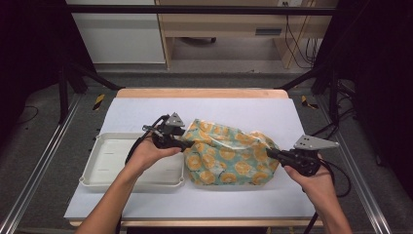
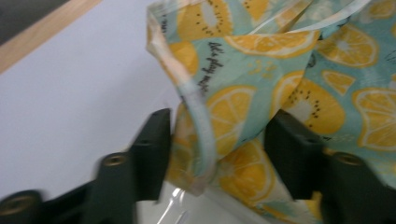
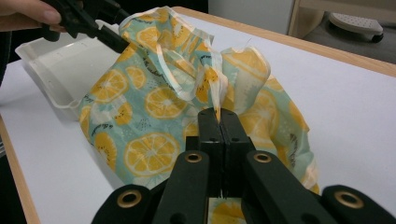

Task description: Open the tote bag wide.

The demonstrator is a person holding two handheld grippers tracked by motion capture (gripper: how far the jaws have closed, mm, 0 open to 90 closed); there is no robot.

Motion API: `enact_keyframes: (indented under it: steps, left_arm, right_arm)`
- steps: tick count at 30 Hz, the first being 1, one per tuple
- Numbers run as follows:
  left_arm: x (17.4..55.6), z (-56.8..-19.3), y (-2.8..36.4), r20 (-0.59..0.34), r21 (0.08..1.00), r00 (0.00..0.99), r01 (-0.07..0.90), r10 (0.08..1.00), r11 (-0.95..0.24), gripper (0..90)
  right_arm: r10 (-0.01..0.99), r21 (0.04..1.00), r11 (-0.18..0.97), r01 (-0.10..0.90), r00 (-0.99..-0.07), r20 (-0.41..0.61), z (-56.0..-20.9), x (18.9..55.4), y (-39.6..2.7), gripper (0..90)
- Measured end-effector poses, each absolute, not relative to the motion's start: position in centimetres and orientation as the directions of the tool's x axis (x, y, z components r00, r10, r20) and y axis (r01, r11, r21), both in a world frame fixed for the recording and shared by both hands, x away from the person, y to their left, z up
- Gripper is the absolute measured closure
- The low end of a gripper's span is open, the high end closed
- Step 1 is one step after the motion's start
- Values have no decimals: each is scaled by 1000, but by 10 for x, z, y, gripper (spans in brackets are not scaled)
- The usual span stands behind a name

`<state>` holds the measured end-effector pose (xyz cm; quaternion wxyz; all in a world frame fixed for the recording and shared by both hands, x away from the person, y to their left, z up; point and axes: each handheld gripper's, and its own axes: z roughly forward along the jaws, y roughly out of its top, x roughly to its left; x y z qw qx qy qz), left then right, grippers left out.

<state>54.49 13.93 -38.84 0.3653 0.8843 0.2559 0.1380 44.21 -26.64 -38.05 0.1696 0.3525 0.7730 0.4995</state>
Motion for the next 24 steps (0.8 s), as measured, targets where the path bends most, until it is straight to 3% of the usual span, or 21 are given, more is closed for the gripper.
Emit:
enact_keyframes:
  steps: [5, 8, 15, 24]
  left_arm:
    - [543, -384, 142, 65, 715, 818, 361, 571, -599, 802]
    - [528, -380, 145, 86, 741, 793, 354, 603, -571, 848]
    - [495, -374, 137, 191, 792, 738, 274, 648, -546, 866]
    - [483, -379, 129, 215, 831, 715, 224, 665, -509, 884]
  right_arm:
    - [719, 901, 248, 356, -690, 75, -375, 441, -271, 900]
    - [710, 904, 261, 340, -702, 59, -374, 434, -276, 900]
    - [675, 894, 329, 302, -738, 1, -385, 401, -281, 900]
    - [597, 874, 415, 253, -801, -51, -414, 374, -283, 900]
